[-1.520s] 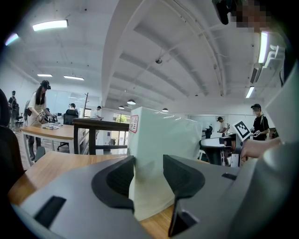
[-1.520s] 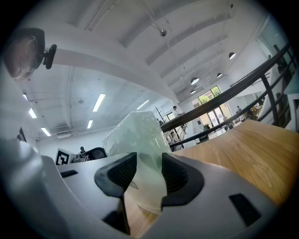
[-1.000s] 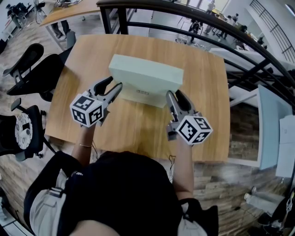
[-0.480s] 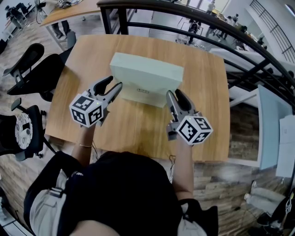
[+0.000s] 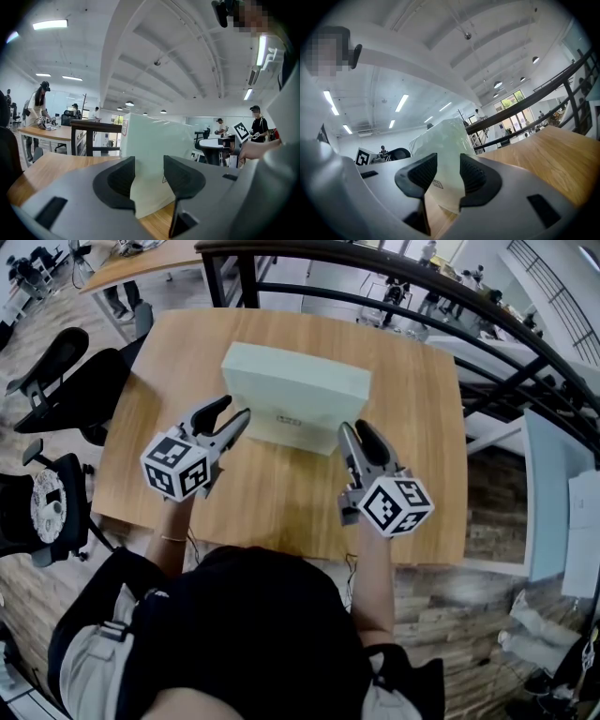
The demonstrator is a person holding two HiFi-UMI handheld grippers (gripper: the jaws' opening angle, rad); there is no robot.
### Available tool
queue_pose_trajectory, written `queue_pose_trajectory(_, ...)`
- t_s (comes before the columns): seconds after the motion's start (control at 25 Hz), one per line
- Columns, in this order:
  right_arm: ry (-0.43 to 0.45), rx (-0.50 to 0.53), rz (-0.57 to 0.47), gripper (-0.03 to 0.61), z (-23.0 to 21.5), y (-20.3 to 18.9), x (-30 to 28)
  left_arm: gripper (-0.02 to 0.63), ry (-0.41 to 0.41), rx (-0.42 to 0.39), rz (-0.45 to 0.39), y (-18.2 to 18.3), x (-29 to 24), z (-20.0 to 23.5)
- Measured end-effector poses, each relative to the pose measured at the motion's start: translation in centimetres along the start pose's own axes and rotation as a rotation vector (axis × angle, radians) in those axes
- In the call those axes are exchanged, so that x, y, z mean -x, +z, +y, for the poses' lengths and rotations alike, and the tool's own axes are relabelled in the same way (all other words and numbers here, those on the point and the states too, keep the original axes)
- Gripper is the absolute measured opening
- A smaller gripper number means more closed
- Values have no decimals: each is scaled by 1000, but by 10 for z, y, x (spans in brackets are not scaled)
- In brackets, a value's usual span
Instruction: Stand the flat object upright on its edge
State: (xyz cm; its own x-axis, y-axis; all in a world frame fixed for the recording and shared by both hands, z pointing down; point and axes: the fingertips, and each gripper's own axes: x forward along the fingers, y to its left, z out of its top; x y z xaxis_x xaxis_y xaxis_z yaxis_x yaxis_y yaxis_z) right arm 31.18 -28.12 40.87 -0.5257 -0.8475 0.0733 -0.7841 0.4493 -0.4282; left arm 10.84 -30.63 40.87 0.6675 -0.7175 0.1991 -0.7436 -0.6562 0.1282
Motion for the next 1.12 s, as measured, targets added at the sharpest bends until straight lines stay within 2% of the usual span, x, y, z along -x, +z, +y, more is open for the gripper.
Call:
queue_pose_trajectory(0.16,-10,14,-16,140,1,2,5,195,-8,3,-6,1,0,-5)
queue_pose_trajectory(0.24,-22,27,-35,103,0,5,9,184,-23,7,-6,1,-1,-10)
queue_pose_trajectory(0.4,-23,44,-34,69,4,7,14,132,-36,-2,-10,1,-1,-16)
queue_pose_trajectory(0.68,-11,45,-30,46,9,4,16,49,-52,-14,-8,0,1,-22)
queue_pose_trajectory(1.12,-4,46,-16,31,11,-1,27,38,-59,-13,-6,-2,0,-33)
